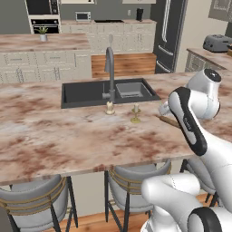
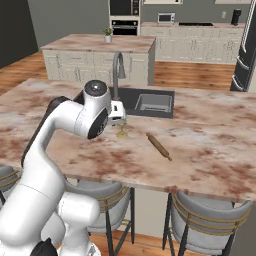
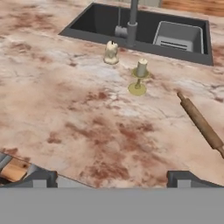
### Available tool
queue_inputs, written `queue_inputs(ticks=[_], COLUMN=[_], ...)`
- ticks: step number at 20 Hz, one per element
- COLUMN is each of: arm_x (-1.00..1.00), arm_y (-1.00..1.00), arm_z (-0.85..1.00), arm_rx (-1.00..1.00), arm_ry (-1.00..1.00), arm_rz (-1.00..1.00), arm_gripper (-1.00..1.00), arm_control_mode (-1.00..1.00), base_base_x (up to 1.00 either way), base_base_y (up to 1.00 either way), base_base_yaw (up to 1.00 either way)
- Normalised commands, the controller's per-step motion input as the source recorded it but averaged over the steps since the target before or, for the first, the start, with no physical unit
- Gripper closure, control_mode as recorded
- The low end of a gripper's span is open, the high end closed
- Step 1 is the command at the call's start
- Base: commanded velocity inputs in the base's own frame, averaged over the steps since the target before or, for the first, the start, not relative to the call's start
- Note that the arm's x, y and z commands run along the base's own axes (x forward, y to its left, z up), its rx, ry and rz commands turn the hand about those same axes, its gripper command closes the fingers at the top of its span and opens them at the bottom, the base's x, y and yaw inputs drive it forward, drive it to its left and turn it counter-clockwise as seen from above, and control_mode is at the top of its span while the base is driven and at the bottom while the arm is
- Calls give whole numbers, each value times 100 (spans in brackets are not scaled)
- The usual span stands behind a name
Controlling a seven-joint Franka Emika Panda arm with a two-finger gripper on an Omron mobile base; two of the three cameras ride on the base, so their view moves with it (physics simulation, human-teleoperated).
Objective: Pick the candle and candle from the dining table and place them in the open cabinet. Close the cabinet after placing the objects.
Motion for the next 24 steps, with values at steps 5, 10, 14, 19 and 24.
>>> queue_inputs(ticks=[5, 10, 14, 19, 24], arm_x=[0, 0, 0, 0, 0], arm_y=[-11, -15, -13, -12, -6], arm_z=[-19, -14, -15, -14, -17], arm_rx=[2, 4, 5, 7, 9], arm_ry=[-6, -6, -7, -9, -8], arm_rz=[12, 11, 10, 11, 10], arm_gripper=[-100, -100, -100, -100, -100], arm_control_mode=[-100, -100, -100, -100, -100], base_base_x=[0, 0, 0, 0, 0], base_base_y=[0, 0, 0, 0, 0], base_base_yaw=[0, 0, 0, 0, 0])
